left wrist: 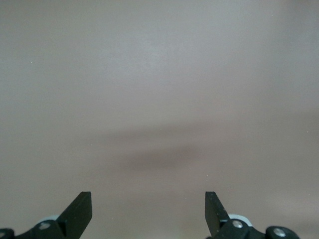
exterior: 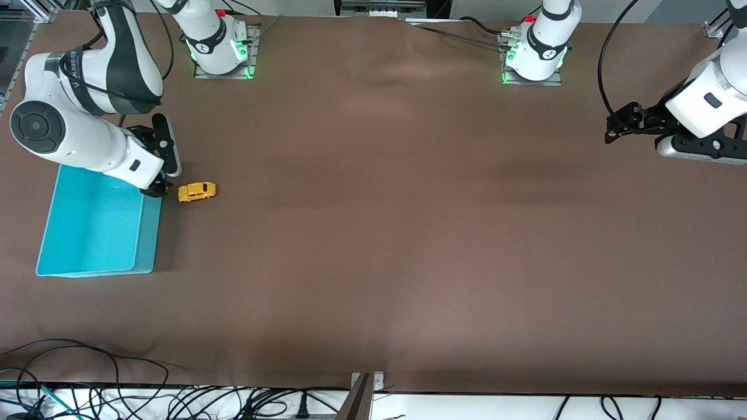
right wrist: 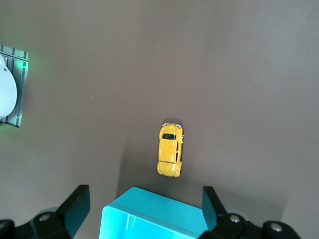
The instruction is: Wind up and store yellow beetle car
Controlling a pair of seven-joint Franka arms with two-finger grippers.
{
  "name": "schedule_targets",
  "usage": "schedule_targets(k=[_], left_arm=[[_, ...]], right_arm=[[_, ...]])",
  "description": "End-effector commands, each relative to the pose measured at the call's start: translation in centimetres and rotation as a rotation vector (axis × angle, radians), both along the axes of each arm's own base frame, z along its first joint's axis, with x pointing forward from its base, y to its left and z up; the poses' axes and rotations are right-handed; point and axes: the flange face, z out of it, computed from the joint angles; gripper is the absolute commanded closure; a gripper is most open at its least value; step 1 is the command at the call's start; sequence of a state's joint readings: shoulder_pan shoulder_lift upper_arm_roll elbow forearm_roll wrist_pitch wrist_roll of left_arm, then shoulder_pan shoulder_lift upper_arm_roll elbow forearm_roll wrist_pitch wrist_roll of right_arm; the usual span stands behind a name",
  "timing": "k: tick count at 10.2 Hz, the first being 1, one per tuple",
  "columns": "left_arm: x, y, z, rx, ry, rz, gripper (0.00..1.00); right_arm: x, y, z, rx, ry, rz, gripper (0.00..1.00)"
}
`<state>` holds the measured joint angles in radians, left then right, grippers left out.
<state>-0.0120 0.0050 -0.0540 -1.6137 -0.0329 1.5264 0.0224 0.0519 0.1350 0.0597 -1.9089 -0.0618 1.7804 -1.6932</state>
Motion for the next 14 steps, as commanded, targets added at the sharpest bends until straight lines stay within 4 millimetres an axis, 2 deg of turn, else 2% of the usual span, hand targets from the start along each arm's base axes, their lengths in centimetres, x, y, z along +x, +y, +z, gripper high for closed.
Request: schedule_targets(k=[1, 7, 9, 12, 14], left_arm=[[0.0, 0.0, 0.7, 0.006, 0.000, 0.008, 0.00], [0.0, 0.0, 0.7, 0.006, 0.000, 0.008, 0.00], [0.0, 0.0, 0.7, 0.006, 0.000, 0.008, 0.00], [0.0, 0.0, 0.6, 0.006, 0.001, 0.008, 0.00], [0.0, 0.0, 0.6, 0.006, 0.001, 0.008, 0.00]], right_arm=[[-0.3, -0.3, -0.3, -0.016, 0.006, 0.006, 0.00], [-1.7, -0.8, -5.0, -0.049, -0.006, 0.042, 0.00], [-1.7, -0.6, -5.5, -0.054, -0.012, 0.052, 0.00], [-2.1, -0.6, -7.2, -0.050, -0.029, 0.061, 0.00], [-2.2, -0.7, -7.5, -0.051, -0.028, 0.061, 0.00]])
